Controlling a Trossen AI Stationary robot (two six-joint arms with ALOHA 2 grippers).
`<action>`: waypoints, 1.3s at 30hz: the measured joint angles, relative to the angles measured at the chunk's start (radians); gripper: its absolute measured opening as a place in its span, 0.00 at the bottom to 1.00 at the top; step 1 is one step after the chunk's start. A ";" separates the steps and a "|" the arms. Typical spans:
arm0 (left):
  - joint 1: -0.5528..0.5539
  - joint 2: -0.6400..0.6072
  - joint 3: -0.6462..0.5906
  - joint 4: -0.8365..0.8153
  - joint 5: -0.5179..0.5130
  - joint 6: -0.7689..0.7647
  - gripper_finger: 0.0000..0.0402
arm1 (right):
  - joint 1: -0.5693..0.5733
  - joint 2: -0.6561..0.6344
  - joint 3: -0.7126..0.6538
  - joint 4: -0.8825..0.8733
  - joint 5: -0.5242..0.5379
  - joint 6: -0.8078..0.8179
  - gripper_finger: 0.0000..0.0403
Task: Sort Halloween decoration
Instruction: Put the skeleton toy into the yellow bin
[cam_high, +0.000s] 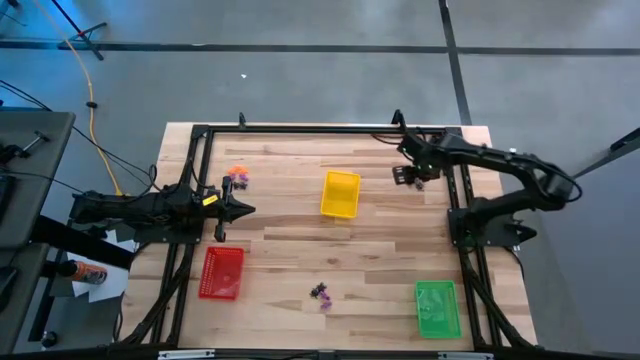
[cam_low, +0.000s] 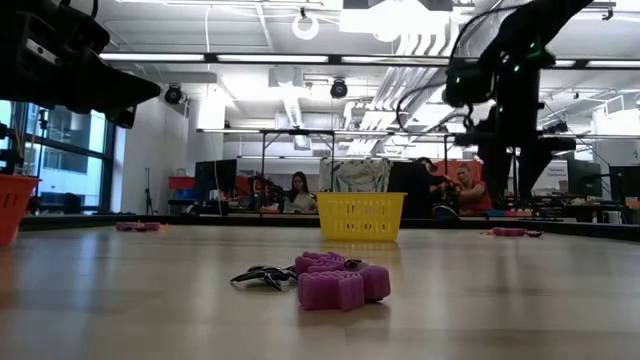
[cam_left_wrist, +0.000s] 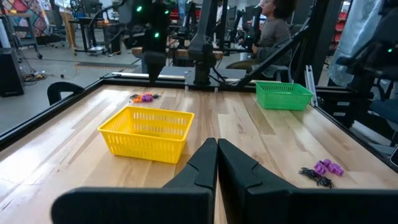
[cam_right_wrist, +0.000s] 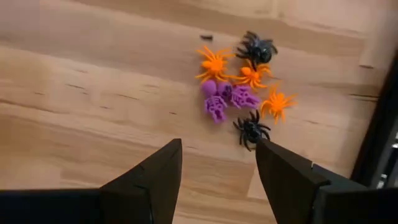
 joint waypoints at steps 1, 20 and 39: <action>0.000 0.000 0.000 0.000 0.000 0.000 0.00 | -0.011 0.020 0.000 0.007 -0.011 -0.020 0.50; 0.000 0.000 0.000 0.008 -0.004 0.033 0.00 | -0.044 0.252 -0.002 0.147 -0.062 -0.089 0.49; 0.000 0.000 0.000 0.007 -0.004 0.018 0.00 | -0.044 0.279 0.000 0.202 -0.029 -0.031 0.39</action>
